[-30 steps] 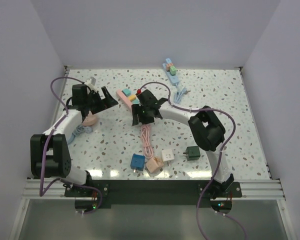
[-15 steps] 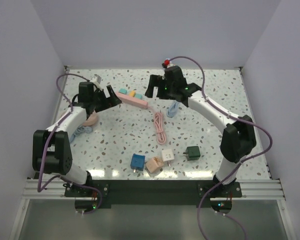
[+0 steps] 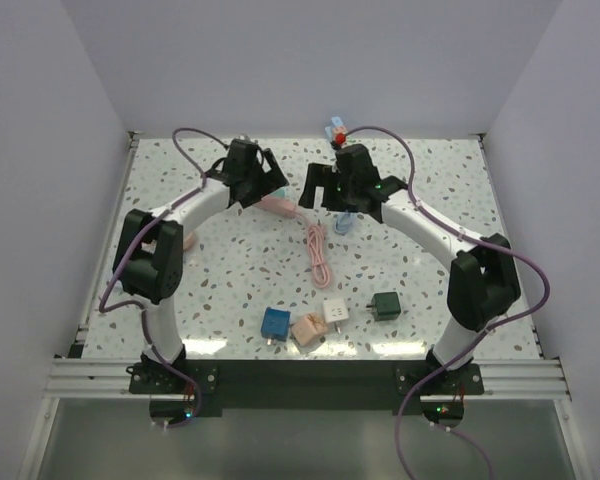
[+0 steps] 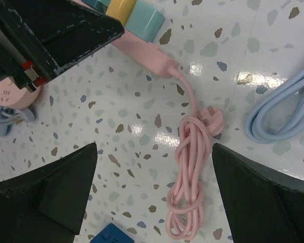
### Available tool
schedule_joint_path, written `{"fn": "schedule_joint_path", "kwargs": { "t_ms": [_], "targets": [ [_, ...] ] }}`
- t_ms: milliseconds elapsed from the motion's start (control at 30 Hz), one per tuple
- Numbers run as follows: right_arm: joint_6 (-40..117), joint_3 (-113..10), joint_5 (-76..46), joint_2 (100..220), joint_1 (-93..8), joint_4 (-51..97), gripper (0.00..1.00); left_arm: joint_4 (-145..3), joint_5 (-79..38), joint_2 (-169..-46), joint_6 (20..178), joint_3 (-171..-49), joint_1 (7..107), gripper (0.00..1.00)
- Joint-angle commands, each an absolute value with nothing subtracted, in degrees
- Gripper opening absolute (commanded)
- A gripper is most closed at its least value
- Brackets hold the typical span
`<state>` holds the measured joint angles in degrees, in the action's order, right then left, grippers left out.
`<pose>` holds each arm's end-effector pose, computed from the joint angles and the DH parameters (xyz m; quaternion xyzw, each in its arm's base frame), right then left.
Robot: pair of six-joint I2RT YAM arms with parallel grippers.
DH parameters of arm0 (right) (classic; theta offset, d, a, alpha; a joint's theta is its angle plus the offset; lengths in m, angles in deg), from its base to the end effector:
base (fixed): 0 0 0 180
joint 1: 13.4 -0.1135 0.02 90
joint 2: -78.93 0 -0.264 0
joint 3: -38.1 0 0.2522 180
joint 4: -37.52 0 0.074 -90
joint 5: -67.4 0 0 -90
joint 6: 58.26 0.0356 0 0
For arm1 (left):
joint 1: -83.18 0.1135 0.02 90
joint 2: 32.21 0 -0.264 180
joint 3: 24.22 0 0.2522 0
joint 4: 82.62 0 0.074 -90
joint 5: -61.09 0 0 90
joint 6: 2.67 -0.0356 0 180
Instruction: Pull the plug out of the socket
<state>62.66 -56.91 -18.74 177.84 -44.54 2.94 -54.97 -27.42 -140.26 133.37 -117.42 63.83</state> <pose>0.3396 0.2080 0.2890 -0.0164 0.9001 0.2499 0.3566 0.4020 -0.1421 0.2258 -0.2062 0.8917 -0.2275 0.3325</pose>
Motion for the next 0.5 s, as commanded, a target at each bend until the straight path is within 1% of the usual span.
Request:
{"fn": "schedule_joint_path", "kwargs": {
  "t_ms": [0, 67, 167, 333, 467],
  "targets": [
    [63.5, -56.1, -21.1, 174.0, -44.5, 2.8, 0.99, -47.9, -35.1, -144.2, 143.9, -124.8, 61.5, 1.00],
    [63.6, -56.2, -21.5, 173.5, -44.5, 1.7, 0.99, -43.1, -34.9, -147.2, 146.6, -128.0, 61.1, 1.00],
    [64.0, -56.0, -22.1, 173.1, -44.3, 0.3, 0.99, -38.8, -34.8, -148.6, 151.3, -128.5, 61.1, 1.00],
    [64.4, -55.3, -22.4, 172.5, -43.9, -0.2, 0.99, -37.1, -36.0, -146.9, 158.0, -126.8, 60.2, 1.00],
    [64.5, -55.4, -22.2, 173.0, -43.3, -0.2, 0.99, -33.4, -36.7, -151.2, 160.8, -131.2, 59.5, 1.00]
  ]
}}
